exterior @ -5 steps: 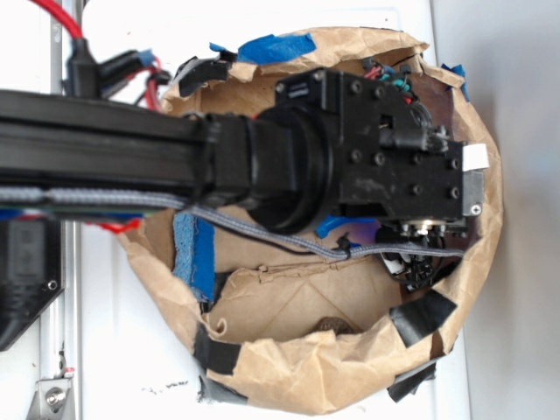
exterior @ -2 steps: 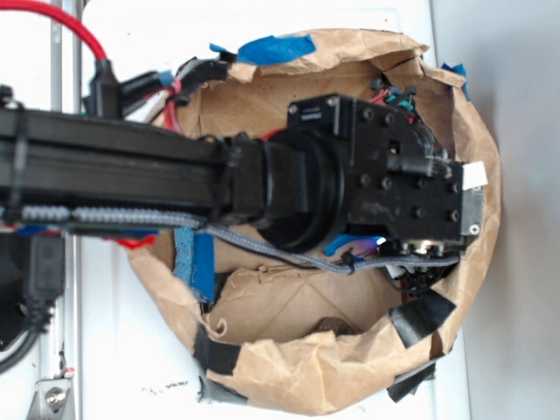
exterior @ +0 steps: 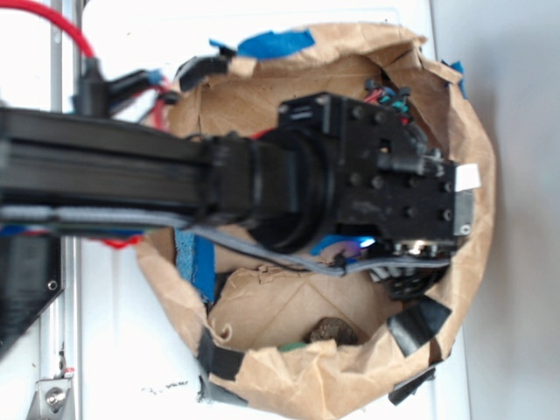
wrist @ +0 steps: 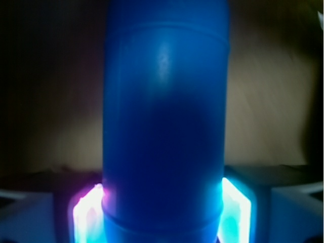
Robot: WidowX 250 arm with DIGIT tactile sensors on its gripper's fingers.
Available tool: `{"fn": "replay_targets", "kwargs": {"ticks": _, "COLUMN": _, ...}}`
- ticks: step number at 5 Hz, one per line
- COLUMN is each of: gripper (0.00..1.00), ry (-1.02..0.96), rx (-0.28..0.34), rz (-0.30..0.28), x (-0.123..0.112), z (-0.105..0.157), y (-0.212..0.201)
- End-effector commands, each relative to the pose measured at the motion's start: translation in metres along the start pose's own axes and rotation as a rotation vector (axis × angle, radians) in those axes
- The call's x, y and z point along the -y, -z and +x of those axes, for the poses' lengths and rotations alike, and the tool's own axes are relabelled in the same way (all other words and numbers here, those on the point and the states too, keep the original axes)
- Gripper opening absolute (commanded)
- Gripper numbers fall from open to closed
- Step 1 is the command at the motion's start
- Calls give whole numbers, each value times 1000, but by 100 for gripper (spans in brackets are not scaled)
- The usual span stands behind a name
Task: Grab the blue bottle.
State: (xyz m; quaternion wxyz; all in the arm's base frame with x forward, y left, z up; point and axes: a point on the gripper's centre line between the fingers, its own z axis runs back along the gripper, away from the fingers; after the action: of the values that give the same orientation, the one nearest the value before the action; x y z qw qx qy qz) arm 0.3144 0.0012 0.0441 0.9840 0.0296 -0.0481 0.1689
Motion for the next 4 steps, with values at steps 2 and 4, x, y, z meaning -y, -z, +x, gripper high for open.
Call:
{"fn": "replay_targets", "kwargs": {"ticks": 2, "gripper": 0, "ry": 241, "rx": 7, "rz": -62, "x": -25, "z": -25, "y": -96}}
{"fn": "replay_targets", "kwargs": {"ticks": 4, "gripper": 0, "ry": 261, "rx": 47, "rz": -134, "x": -34, "z": -27, "y": -125}}
